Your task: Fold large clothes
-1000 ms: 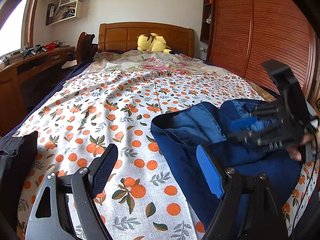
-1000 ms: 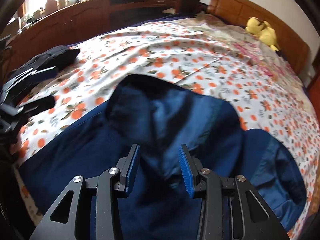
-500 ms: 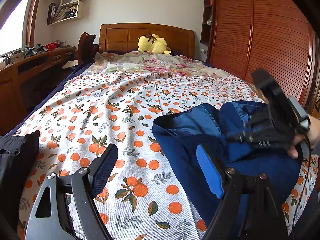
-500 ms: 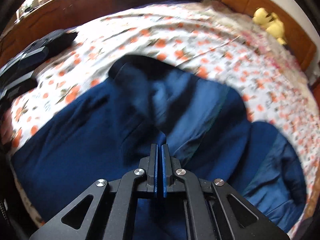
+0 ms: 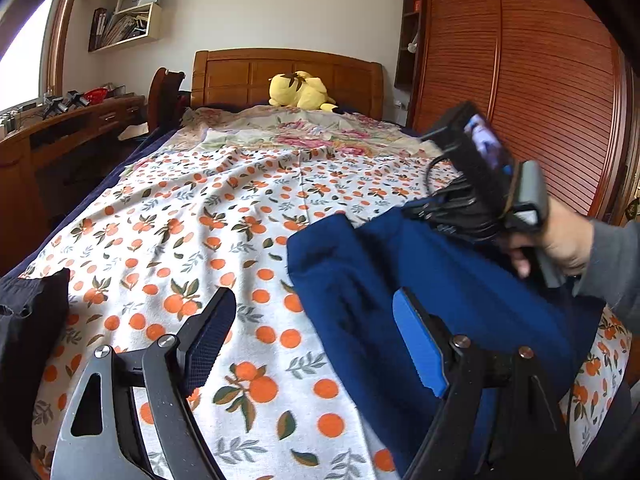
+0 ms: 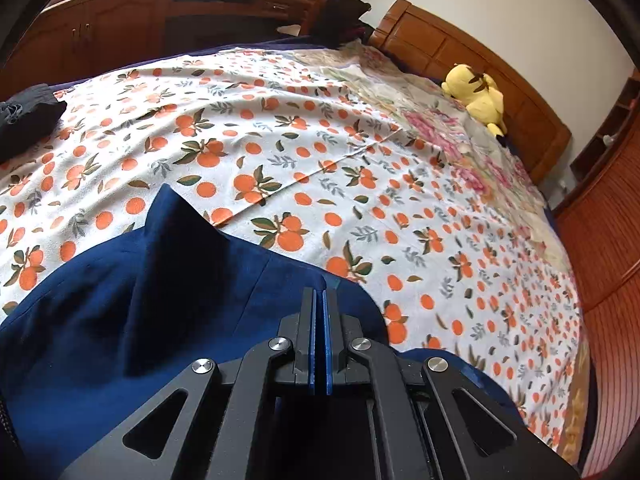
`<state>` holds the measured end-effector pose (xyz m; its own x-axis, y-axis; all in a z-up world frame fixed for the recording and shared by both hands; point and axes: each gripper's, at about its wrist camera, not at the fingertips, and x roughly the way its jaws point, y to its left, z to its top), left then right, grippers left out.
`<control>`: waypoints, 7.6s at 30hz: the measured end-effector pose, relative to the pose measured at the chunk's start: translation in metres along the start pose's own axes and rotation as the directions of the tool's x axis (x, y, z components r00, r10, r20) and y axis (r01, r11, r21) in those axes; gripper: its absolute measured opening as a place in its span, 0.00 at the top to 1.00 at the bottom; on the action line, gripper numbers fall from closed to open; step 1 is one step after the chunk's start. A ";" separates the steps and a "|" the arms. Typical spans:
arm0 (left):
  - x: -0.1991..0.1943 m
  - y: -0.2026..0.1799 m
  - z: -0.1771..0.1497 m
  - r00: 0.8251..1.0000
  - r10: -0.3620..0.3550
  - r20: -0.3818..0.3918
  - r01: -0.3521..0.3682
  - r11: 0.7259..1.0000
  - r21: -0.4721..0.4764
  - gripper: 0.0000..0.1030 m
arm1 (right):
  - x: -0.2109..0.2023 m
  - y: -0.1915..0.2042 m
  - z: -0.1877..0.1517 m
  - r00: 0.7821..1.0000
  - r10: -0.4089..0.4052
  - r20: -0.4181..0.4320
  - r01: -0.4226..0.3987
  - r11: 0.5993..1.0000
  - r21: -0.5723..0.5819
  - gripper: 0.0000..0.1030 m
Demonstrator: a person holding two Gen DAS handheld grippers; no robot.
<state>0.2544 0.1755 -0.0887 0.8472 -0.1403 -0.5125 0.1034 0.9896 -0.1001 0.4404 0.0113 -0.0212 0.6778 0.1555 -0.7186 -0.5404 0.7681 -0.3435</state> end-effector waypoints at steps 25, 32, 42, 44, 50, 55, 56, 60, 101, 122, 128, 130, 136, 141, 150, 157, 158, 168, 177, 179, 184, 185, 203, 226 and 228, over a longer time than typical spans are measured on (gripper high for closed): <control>0.037 -0.114 0.002 0.983 -0.179 -0.029 0.181 0.973 0.141 0.21 | -0.112 -0.093 -0.146 0.998 0.051 -0.026 -0.045 0.982 0.184 0.54; 0.063 -0.116 -0.016 0.985 -0.134 -0.113 0.150 0.977 0.150 0.21 | -0.087 -0.102 -0.140 0.995 0.073 -0.061 -0.060 0.980 0.192 0.54; 0.061 -0.115 -0.020 0.983 -0.141 -0.118 0.156 0.979 0.132 0.21 | -0.055 -0.095 -0.141 0.973 0.149 -0.173 -0.111 0.971 0.214 0.54; 0.061 -0.113 -0.019 0.983 -0.144 -0.118 0.159 0.979 0.129 0.21 | -0.052 -0.093 -0.142 0.971 0.155 -0.182 -0.117 0.973 0.201 0.54; 0.060 -0.113 -0.019 0.983 -0.143 -0.118 0.158 0.979 0.129 0.21 | -0.051 -0.094 -0.137 0.962 0.191 -0.193 -0.151 0.967 0.206 0.65; 0.060 -0.113 -0.019 0.983 -0.143 -0.118 0.158 0.979 0.129 0.21 | -0.055 -0.107 -0.125 0.968 0.223 -0.119 -0.183 0.943 0.277 0.65; 0.061 -0.112 -0.019 0.983 -0.143 -0.118 0.158 0.979 0.129 0.21 | -0.054 -0.106 -0.124 0.967 0.227 -0.117 -0.188 0.943 0.276 0.65; 0.061 -0.112 -0.019 0.983 -0.143 -0.118 0.158 0.979 0.128 0.21 | -0.043 -0.097 -0.122 0.965 0.213 -0.156 -0.172 0.956 0.237 0.65; 0.061 -0.112 -0.018 0.982 -0.148 -0.121 0.162 0.980 0.114 0.21 | -0.022 -0.138 -0.066 0.936 -0.347 -0.060 0.351 0.912 0.210 0.78; 0.065 -0.113 -0.018 0.983 -0.135 -0.127 0.150 0.981 0.120 0.21 | 0.020 -0.214 -0.160 0.977 -0.019 -0.212 0.131 0.839 0.528 0.71; 0.064 -0.112 -0.018 0.982 -0.141 -0.127 0.156 0.981 0.118 0.21 | 0.035 -0.215 -0.160 0.975 0.026 -0.221 0.100 0.837 0.538 0.88; 0.065 -0.112 -0.018 0.982 -0.141 -0.128 0.156 0.981 0.119 0.21 | 0.035 -0.210 -0.157 0.977 0.045 -0.206 0.068 0.859 0.507 0.98; 0.065 -0.113 -0.018 0.982 -0.138 -0.128 0.154 0.981 0.120 0.21 | 0.004 -0.218 -0.159 0.931 -0.272 -0.243 0.356 0.824 0.441 1.00; 0.064 -0.112 -0.018 0.983 -0.137 -0.123 0.151 0.981 0.120 0.21 | -0.010 -0.253 -0.188 0.926 -0.272 -0.263 0.374 0.769 0.519 1.00; 0.066 -0.115 -0.020 0.985 -0.118 -0.125 0.134 0.982 0.133 0.21 | -0.024 -0.242 -0.194 0.995 -0.036 -0.092 0.083 0.808 0.584 0.45; 0.067 -0.115 -0.020 0.985 -0.115 -0.128 0.132 0.983 0.130 0.21 | 0.033 -0.241 -0.192 0.974 0.146 -0.175 -0.002 0.773 0.634 0.40; 0.067 -0.114 -0.020 0.985 -0.116 -0.129 0.133 0.983 0.130 0.21 | 0.037 -0.243 -0.192 0.972 0.156 -0.176 -0.007 0.768 0.640 0.58; 0.067 -0.114 -0.021 0.985 -0.117 -0.128 0.133 0.982 0.132 0.21 | 0.007 -0.262 -0.194 0.973 -0.105 -0.203 0.204 0.800 0.564 0.96; 0.059 -0.117 -0.018 0.991 -0.086 -0.104 0.101 0.984 0.148 0.21 | -0.019 -0.246 -0.198 0.972 -0.159 -0.175 0.229 0.818 0.528 0.68; 0.051 -0.117 -0.015 0.993 -0.084 -0.084 0.096 0.984 0.151 0.21 | -0.038 -0.225 -0.201 0.979 -0.144 -0.141 0.198 0.822 0.534 0.62; 0.027 -0.113 -0.011 0.995 -0.091 -0.042 0.096 0.986 0.138 0.21 | -0.077 -0.171 -0.226 0.996 -0.063 -0.070 0.091 0.841 0.533 0.60; 0.023 -0.111 -0.010 0.995 -0.091 -0.037 0.095 0.987 0.131 0.21 | -0.083 -0.158 -0.231 0.997 -0.050 -0.057 0.073 0.850 0.521 0.60; -0.034 -0.083 -0.059 0.991 0.047 -0.122 -0.046 0.999 0.013 0.21 | -0.070 -0.087 -0.271 0.999 0.034 0.011 -0.035 0.912 0.408 0.60; -0.028 -0.062 -0.109 0.938 0.188 -0.291 -0.202 0.979 -0.021 0.25 | -0.107 -0.065 -0.279 0.999 0.026 0.048 -0.041 0.930 0.366 0.60; -0.026 -0.063 -0.106 0.941 0.116 -0.316 -0.135 0.990 -0.037 0.46 | -0.111 -0.066 -0.282 0.998 0.031 0.057 -0.050 0.928 0.368 0.60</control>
<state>0.1703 0.1136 -0.1592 0.6447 -0.0273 -0.7640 -0.0309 0.9976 -0.0617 0.2602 -0.2318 -0.0894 0.6882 0.2142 -0.6932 -0.3516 0.9342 -0.0604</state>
